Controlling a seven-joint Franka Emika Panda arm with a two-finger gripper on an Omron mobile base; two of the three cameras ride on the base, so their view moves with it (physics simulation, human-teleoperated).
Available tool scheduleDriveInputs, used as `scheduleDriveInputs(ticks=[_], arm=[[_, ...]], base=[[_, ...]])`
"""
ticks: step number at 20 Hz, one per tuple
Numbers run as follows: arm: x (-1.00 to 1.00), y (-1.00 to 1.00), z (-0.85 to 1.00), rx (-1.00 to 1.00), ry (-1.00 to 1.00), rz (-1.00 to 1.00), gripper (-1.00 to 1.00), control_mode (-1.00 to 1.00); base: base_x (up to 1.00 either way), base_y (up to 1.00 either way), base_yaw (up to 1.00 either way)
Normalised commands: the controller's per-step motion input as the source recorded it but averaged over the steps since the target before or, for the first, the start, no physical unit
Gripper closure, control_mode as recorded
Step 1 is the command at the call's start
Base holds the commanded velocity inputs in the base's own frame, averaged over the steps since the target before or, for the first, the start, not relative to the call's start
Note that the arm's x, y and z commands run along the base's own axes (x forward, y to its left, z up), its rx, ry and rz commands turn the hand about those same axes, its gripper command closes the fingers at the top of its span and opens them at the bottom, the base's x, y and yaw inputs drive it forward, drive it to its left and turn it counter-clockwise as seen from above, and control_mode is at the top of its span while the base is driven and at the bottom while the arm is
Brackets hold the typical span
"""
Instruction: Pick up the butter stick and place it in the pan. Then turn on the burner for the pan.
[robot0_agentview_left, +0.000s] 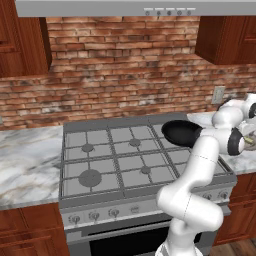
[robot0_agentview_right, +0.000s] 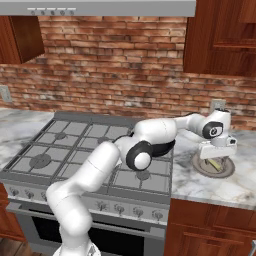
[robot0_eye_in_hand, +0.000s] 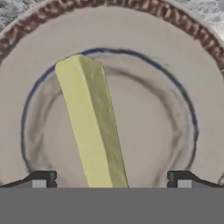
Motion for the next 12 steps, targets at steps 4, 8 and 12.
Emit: scheduleDriveInputs(ticks=[4,8,12], arm=[[0.02,0.00,-0.09,0.00,0.02,0.00,-1.00,-1.00],[0.01,0.00,-0.10,0.00,0.02,0.00,-1.00,-1.00],[0.01,0.00,-0.10,0.00,0.02,0.00,-1.00,-1.00]], base=[[0.00,0.00,0.00],[0.00,0.00,0.00],[0.00,0.00,0.00]])
